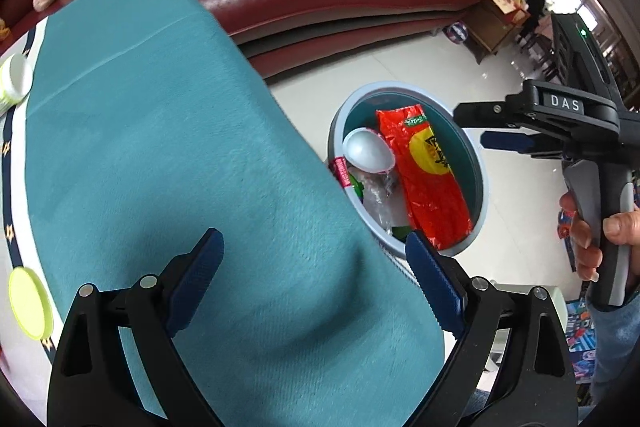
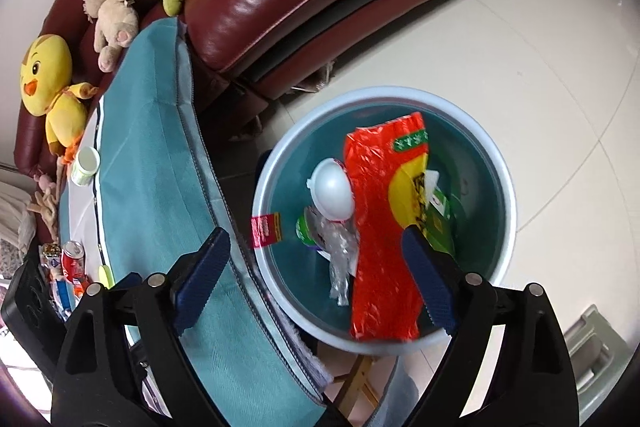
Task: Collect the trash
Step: 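Move both tools back over the table toward the green ball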
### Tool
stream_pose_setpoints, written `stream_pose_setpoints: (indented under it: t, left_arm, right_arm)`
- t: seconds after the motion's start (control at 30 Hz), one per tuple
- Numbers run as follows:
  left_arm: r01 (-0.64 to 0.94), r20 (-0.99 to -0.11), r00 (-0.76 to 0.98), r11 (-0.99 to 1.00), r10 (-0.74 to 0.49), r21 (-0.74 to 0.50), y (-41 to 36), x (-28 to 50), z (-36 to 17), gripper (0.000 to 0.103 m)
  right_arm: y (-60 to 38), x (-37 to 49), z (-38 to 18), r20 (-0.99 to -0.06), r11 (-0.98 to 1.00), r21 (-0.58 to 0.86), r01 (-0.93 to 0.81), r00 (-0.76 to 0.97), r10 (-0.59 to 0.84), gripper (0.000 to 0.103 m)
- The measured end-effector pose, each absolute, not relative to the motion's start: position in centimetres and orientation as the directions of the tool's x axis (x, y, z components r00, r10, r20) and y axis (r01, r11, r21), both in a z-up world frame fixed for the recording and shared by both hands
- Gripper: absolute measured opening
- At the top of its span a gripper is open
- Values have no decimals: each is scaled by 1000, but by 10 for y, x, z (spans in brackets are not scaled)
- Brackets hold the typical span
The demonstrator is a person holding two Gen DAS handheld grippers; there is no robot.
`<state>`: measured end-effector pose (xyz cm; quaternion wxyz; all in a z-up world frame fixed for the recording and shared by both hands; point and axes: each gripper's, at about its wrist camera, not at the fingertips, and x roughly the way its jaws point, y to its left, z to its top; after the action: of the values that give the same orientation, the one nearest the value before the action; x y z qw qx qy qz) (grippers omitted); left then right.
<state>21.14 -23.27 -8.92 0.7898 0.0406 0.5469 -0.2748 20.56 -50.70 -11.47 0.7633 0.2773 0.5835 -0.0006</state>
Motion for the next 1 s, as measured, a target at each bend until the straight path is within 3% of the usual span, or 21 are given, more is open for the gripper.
stream_pose_setpoints:
  t: [0.6, 1.0]
  left_arm:
    - [378, -848, 359, 892, -389, -249, -139, 176, -59, 95]
    - [242, -834, 462, 948, -302, -209, -31, 161, -49, 96]
  right_arm:
    - [-417, 185, -77, -904, 897, 390, 208, 273, 329, 84]
    - [-311, 196, -66, -906, 923, 381, 55, 219, 361, 84]
